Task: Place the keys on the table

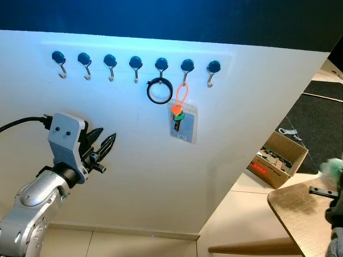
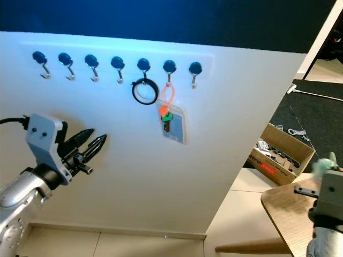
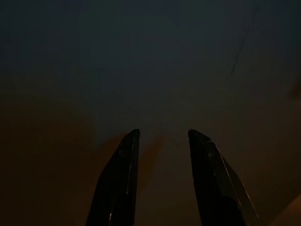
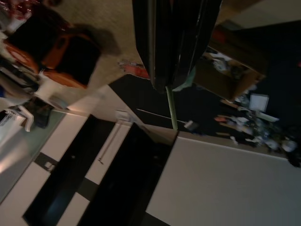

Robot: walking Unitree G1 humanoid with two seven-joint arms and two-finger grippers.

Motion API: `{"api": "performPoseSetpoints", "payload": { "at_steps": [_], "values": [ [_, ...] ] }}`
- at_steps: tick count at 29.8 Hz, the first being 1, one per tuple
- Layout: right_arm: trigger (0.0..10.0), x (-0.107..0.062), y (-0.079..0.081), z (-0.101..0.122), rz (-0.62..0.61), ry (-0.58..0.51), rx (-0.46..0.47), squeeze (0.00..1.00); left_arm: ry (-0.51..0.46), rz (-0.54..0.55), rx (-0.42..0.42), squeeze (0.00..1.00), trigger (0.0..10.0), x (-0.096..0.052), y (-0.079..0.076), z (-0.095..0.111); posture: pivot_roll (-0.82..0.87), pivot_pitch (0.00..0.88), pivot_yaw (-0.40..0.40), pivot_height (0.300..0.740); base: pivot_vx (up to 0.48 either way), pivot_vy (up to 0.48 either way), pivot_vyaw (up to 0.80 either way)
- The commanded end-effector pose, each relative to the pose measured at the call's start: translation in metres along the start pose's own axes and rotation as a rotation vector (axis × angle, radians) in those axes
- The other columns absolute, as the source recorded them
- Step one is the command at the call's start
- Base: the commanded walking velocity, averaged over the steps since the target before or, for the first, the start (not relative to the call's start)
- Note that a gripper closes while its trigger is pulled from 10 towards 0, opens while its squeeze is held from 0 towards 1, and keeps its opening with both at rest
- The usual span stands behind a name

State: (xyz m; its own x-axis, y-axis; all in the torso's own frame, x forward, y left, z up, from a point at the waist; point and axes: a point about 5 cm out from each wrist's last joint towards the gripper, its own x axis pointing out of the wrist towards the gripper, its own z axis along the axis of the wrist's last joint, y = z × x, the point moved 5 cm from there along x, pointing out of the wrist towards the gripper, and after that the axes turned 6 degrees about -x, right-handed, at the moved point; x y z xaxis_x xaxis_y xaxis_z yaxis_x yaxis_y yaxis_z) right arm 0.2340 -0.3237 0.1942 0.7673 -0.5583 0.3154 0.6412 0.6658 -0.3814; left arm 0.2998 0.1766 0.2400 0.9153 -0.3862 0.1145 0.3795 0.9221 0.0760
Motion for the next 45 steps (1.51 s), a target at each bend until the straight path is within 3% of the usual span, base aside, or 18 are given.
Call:
{"api": "performPoseSetpoints", "payload": {
  "at_steps": [1,5,8,13,16,21,22,24,25,27,28,29,31,33,35,37,41,45],
  "values": [
    [10.0,-0.001,-0.017,-0.016,-0.060,0.063,-0.068,0.00,0.014,0.008,-0.023,0.00,10.0,0.000,-0.001,-0.009,0.06,0.180,-0.025,0.740,0.000,0.000,0.00],
    [10.0,-0.002,-0.038,-0.038,-0.134,0.147,-0.119,0.00,0.014,0.011,-0.022,0.00,10.0,0.000,-0.001,-0.010,0.06,0.178,-0.027,0.740,0.000,0.000,0.00],
    [10.0,-0.015,-0.083,-0.091,-0.269,0.342,-0.207,0.00,0.017,0.013,-0.020,0.00,10.0,0.001,-0.001,-0.013,0.06,0.177,-0.029,0.740,0.000,0.000,0.00],
    [10.0,-0.032,-0.130,-0.129,-0.365,0.460,-0.317,0.00,0.024,0.012,-0.015,0.00,10.0,0.001,0.000,-0.016,0.05,0.169,-0.021,0.740,0.000,0.000,0.00],
    [10.0,-0.035,-0.148,-0.137,-0.396,0.488,-0.364,0.00,0.027,0.009,-0.014,0.00,10.0,0.001,0.000,-0.017,0.05,0.166,-0.016,0.740,0.000,0.000,0.00],
    [10.0,-0.035,-0.154,-0.142,-0.401,0.505,-0.395,0.00,0.031,0.007,-0.014,0.00,10.0,0.002,0.000,-0.018,0.05,0.165,-0.017,0.740,0.000,0.000,0.00],
    [10.0,-0.035,-0.154,-0.144,-0.399,0.507,-0.391,0.39,0.030,0.006,-0.013,0.00,10.0,0.002,0.000,-0.018,0.05,0.165,-0.017,0.740,0.000,0.000,0.00],
    [10.0,-0.035,-0.154,-0.144,-0.399,0.507,-0.391,0.39,0.030,0.006,-0.013,0.00,10.0,0.002,0.000,-0.018,0.05,0.165,-0.017,0.740,0.000,0.000,0.00],
    [10.0,-0.032,-0.150,-0.146,-0.395,0.493,-0.359,1.00,0.029,0.009,-0.010,0.00,10.0,0.001,0.001,-0.018,0.06,0.164,-0.020,0.740,0.000,0.000,0.00],
    [10.0,-0.026,-0.144,-0.141,-0.385,0.456,-0.319,1.00,0.030,0.011,-0.009,0.00,10.0,0.001,0.001,-0.019,0.06,0.164,-0.020,0.740,0.000,0.000,0.00],
    [10.0,-0.018,-0.138,-0.133,-0.374,0.405,-0.265,0.29,0.032,0.013,-0.009,0.00,10.0,0.000,0.001,-0.019,0.06,0.164,-0.020,0.740,0.000,0.000,0.00],
    [10.0,-0.011,-0.132,-0.126,-0.365,0.362,-0.212,0.00,0.033,0.014,-0.008,0.00,10.0,0.000,0.001,-0.020,0.07,0.166,-0.020,0.740,0.000,0.000,0.00],
    [10.0,0.003,-0.118,-0.108,-0.337,0.271,-0.065,0.00,0.035,0.014,-0.008,0.00,10.0,-0.001,0.001,-0.020,0.07,0.168,-0.020,0.740,0.000,0.000,0.00],
    [10.0,0.008,-0.113,-0.101,-0.327,0.239,-0.026,0.00,0.036,0.014,-0.008,0.00,10.0,-0.001,0.001,-0.021,0.07,0.168,-0.020,0.740,0.000,0.000,0.00],
    [10.0,0.031,-0.080,-0.058,-0.218,0.091,0.112,0.00,0.037,0.011,-0.010,0.00,10.0,-0.001,0.000,-0.022,0.06,0.168,-0.018,0.740,0.000,0.000,0.00],
    [10.0,0.036,-0.071,-0.046,-0.181,0.053,0.139,0.00,0.037,0.010,-0.010,0.00,10.0,0.000,0.000,-0.022,0.06,0.168,-0.018,0.740,0.000,0.000,0.00],
    [10.0,0.039,0.002,0.004,0.126,-0.080,0.322,0.00,0.029,0.009,-0.005,0.00,10.0,0.000,-0.003,-0.021,0.07,0.168,-0.019,0.740,0.000,0.000,0.00],
    [10.0,0.012,0.076,0.036,0.428,-0.128,0.462,0.00,0.002,0.060,0.019,0.00,10.0,-0.001,-0.006,-0.017,0.09,0.170,-0.024,0.740,0.000,0.000,0.00]
  ]
}}
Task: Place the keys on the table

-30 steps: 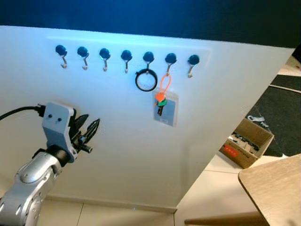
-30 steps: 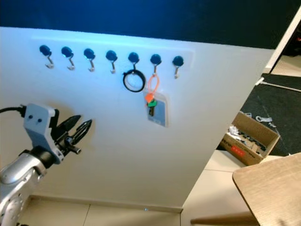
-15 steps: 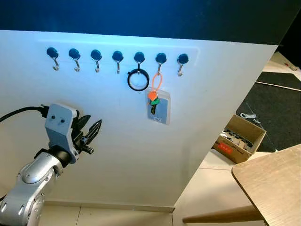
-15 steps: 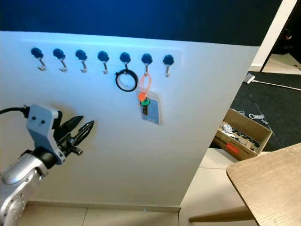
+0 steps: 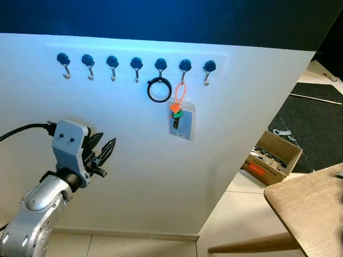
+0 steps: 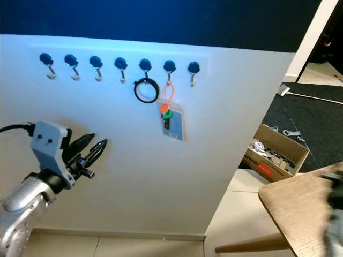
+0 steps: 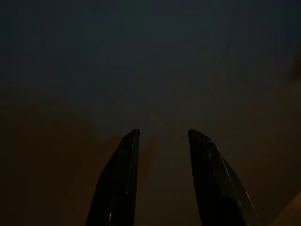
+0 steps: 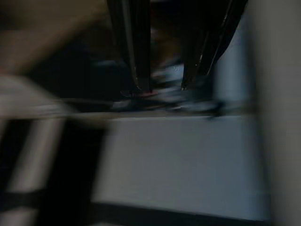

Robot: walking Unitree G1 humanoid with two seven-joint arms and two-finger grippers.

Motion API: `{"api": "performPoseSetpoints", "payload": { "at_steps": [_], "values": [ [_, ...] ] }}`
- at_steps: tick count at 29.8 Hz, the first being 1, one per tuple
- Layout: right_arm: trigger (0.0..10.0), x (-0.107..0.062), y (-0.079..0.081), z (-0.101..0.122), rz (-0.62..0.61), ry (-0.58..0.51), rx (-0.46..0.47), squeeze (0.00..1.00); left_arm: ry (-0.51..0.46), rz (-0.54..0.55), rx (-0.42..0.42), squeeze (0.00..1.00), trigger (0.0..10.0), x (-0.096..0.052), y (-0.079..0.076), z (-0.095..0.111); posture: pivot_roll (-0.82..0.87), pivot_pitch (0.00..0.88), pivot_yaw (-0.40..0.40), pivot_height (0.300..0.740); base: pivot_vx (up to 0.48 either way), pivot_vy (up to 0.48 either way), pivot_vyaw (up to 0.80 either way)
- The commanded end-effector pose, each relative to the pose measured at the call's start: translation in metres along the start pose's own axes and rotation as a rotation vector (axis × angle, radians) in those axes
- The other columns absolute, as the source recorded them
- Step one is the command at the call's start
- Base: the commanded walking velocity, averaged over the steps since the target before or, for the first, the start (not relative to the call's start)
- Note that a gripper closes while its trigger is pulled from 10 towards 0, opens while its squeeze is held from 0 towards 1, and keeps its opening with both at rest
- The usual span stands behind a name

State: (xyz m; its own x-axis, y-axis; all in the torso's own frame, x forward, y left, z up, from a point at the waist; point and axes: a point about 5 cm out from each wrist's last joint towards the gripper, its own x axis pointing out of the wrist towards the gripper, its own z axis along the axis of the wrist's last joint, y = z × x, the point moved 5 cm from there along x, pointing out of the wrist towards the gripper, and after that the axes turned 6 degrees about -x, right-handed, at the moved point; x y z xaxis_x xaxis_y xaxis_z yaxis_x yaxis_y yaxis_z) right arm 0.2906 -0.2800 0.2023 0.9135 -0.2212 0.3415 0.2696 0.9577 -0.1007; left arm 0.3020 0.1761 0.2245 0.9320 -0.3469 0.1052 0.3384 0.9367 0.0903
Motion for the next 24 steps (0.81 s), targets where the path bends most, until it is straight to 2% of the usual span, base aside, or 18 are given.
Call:
{"api": "performPoseSetpoints", "payload": {
  "at_steps": [1,3,4,6,7,8,9,13,15,18,21,24],
  "values": [
    [10.0,-0.003,0.018,0.001,0.073,0.004,0.035,0.00,-0.010,0.018,-0.001,0.00,10.0,-0.002,-0.005,-0.001,0.09,0.170,-0.024,0.740,0.000,0.000,0.00],
    [10.0,-0.008,0.066,0.001,0.207,0.004,0.119,0.00,-0.037,0.067,0.042,0.00,10.0,-0.004,-0.012,0.005,0.12,0.169,-0.036,0.740,0.000,0.000,0.00],
    [10.0,-0.008,0.066,0.001,0.207,0.004,0.119,0.00,-0.037,0.067,0.042,0.00,10.0,-0.004,-0.012,0.005,0.12,0.169,-0.036,0.740,0.000,0.000,0.00],
    [10.0,-0.013,0.099,0.004,0.299,0.001,0.171,0.00,-0.062,0.105,0.087,0.00,10.0,-0.007,-0.019,0.011,0.13,0.168,-0.044,0.740,0.000,0.000,0.00],
    [10.0,-0.014,0.111,0.005,0.329,0.000,0.190,0.00,-0.072,0.125,0.101,0.00,10.0,-0.008,-0.022,0.014,0.14,0.165,-0.054,0.740,0.000,0.000,0.00],
    [10.0,-0.014,0.111,0.005,0.329,0.000,0.190,0.00,-0.072,0.125,0.101,0.00,10.0,-0.008,-0.022,0.014,0.14,0.165,-0.054,0.740,0.000,0.000,0.00],
    [10.0,-0.015,0.125,0.009,0.372,-0.004,0.215,0.00,-0.092,0.154,0.116,0.00,10.0,-0.009,-0.026,0.018,0.15,0.163,-0.061,0.740,0.000,0.000,0.00],
    [10.0,-0.015,0.129,0.011,0.385,-0.007,0.223,0.00,-0.101,0.164,0.120,0.00,10.0,-0.009,-0.028,0.020,0.15,0.163,-0.061,0.740,0.000,0.000,0.00],
    [10.0,-0.012,0.144,0.014,0.441,-0.020,0.238,0.00,-0.186,0.201,0.128,0.00,10.0,-0.003,-0.034,0.043,0.17,0.152,-0.083,0.740,0.000,0.000,0.00],
    [10.0,-0.014,0.150,0.011,0.465,-0.012,0.234,0.00,-0.224,0.183,0.122,0.00,10.0,0.000,-0.040,0.053,0.17,0.151,-0.088,0.740,0.000,0.000,0.00],
    [10.0,-0.020,0.156,0.003,0.491,0.013,0.220,0.00,-0.260,0.123,0.118,0.00,10.0,0.004,-0.053,0.063,0.18,0.149,-0.099,0.740,0.000,0.000,0.00],
    [10.0,-0.034,0.165,-0.021,0.536,0.087,0.194,0.00,-0.319,0.065,0.101,0.00,10.0,0.010,-0.072,0.080,0.19,0.147,-0.107,0.740,0.000,0.000,0.00]
  ]
}}
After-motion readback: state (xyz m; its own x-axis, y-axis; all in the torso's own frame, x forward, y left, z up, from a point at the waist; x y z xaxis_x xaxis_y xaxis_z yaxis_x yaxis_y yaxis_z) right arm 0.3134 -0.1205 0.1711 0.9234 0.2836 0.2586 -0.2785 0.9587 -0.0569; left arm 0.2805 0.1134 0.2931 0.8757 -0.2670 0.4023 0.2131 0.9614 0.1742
